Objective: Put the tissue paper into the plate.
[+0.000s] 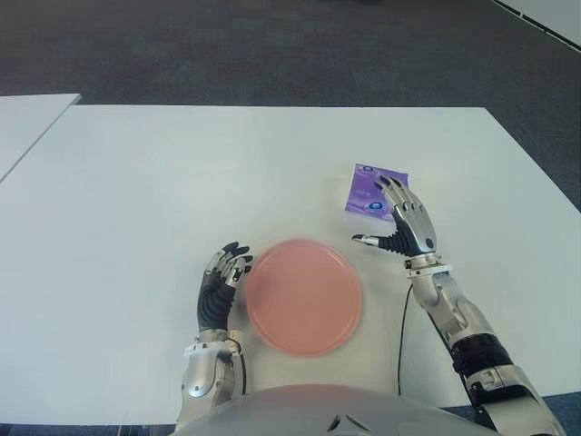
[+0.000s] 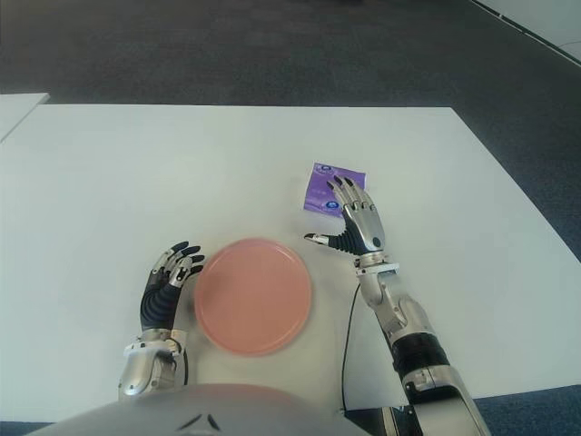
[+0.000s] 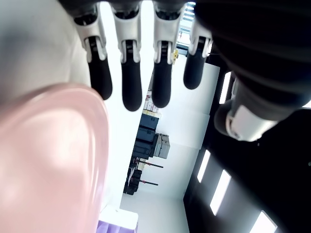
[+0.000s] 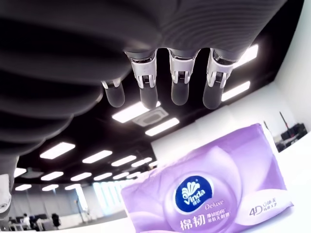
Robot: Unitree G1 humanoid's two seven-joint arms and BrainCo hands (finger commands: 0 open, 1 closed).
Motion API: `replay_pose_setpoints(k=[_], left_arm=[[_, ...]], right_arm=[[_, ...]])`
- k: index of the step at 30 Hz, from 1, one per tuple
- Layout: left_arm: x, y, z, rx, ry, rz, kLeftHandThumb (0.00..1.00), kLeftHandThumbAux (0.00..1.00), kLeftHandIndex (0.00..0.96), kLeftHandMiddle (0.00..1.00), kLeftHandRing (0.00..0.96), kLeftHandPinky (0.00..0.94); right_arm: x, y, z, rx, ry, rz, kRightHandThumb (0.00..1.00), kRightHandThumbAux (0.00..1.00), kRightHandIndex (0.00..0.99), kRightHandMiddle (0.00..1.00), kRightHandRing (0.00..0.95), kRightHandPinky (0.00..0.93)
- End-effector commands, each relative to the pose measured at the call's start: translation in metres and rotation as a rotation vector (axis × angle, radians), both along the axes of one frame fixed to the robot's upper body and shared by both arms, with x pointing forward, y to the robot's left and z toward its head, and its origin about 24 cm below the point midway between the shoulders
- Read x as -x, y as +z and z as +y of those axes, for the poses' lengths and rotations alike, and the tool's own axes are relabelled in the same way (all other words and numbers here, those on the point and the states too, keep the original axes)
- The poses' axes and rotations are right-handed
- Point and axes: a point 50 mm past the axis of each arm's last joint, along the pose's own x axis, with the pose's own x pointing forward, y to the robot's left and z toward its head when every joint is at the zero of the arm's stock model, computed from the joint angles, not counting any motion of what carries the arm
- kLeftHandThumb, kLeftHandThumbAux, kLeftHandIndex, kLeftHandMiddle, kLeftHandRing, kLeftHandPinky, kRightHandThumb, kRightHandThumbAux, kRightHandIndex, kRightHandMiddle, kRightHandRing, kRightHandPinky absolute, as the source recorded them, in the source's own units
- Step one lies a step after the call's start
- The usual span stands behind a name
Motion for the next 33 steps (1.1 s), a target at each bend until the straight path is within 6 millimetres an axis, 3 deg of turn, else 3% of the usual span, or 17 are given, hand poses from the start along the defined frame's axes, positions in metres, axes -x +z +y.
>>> replay_pose_setpoints(k=[1,33], left_arm=[[0.0,-0.008,-0.007,0.041,0.006,0.063,0.279,0.594,0.259,0.321,0.347,0.355],[0.003,-0.005,-0.004,0.008,-0.002,0.061,0.283,0.63,0.254,0.314,0.342,0.354]], right_arm=[[-0.005,-0.004,0.001,-0.003,-0.018,0.037,0.341,0.503,0.0,0.01,0.004,0.013],[-0.029,-0.006,-0.001,0.048,-0.046,0.105,0.347,0.511,0.004,0.007,0.0,0.0]])
